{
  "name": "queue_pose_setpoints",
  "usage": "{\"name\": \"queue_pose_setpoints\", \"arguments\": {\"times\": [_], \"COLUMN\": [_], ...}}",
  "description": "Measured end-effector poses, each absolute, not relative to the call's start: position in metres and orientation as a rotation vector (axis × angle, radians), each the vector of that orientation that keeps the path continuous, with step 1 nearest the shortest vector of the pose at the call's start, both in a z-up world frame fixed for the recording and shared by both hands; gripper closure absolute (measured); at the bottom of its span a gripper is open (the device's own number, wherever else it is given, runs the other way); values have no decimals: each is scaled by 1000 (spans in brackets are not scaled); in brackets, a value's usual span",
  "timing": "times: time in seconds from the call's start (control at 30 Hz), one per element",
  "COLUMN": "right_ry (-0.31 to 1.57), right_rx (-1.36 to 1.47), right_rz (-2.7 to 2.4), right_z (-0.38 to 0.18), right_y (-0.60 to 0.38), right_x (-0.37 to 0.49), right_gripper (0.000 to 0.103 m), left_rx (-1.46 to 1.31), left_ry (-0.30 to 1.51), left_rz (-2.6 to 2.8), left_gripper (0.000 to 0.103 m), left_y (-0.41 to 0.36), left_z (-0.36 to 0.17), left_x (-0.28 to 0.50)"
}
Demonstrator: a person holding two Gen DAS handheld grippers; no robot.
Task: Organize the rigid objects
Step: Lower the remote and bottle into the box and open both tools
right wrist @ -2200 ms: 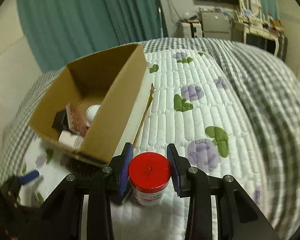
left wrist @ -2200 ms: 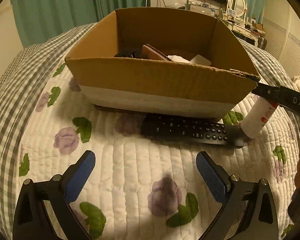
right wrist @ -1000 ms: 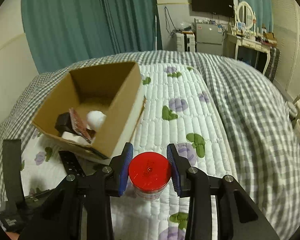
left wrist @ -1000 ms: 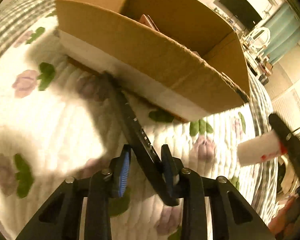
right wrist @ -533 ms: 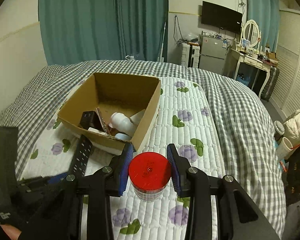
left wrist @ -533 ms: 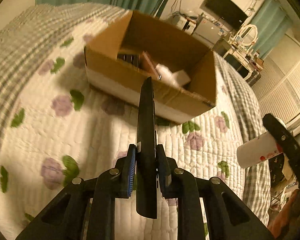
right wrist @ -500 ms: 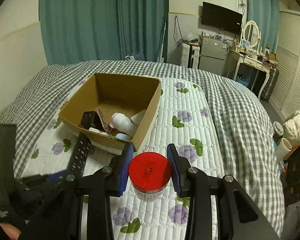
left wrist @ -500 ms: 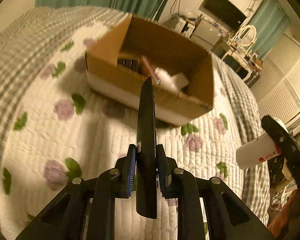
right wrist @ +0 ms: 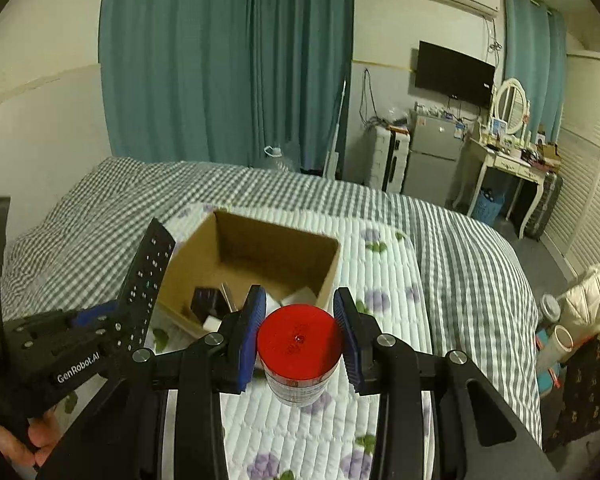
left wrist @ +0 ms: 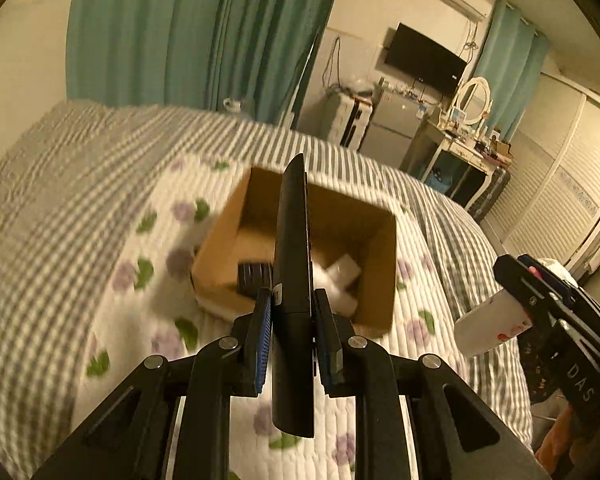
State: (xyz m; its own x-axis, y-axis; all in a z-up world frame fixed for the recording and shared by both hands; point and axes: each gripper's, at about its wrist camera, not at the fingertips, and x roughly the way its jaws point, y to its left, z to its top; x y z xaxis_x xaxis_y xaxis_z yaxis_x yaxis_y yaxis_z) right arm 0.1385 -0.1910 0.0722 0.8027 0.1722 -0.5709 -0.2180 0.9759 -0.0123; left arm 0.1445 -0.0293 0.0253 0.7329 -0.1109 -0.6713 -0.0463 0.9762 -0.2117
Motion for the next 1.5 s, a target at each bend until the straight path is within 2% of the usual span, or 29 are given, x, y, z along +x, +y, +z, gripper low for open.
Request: {"name": "queue_pose_setpoints", "arguments": {"times": [0.2,0.37,0.6,0.93,1.5], "right_ry": [576,576,615,674,777], "right_rx": [-95,-87,-79,-59,-35], "right_rz": [245,280,295,295,261], "right_z": [83,76,41,-14,-31], "right_y": [-174,-160,-149,-155,-154], "right_x": [175,214,267,317,345], "right_gripper": [68,68,68,68,68], "left_rx": [-102,-72,-7,125,37], "left_ry": [701,708,741,779,714], "left_rz": [-45,-61,-56,-34,5], "left_gripper": [83,83,83,83,82], "left_y": [-37,-37,-40,-55,-24], "left_z": [44,38,0,-51,-2], "left_x": [187,225,274,306,303]}}
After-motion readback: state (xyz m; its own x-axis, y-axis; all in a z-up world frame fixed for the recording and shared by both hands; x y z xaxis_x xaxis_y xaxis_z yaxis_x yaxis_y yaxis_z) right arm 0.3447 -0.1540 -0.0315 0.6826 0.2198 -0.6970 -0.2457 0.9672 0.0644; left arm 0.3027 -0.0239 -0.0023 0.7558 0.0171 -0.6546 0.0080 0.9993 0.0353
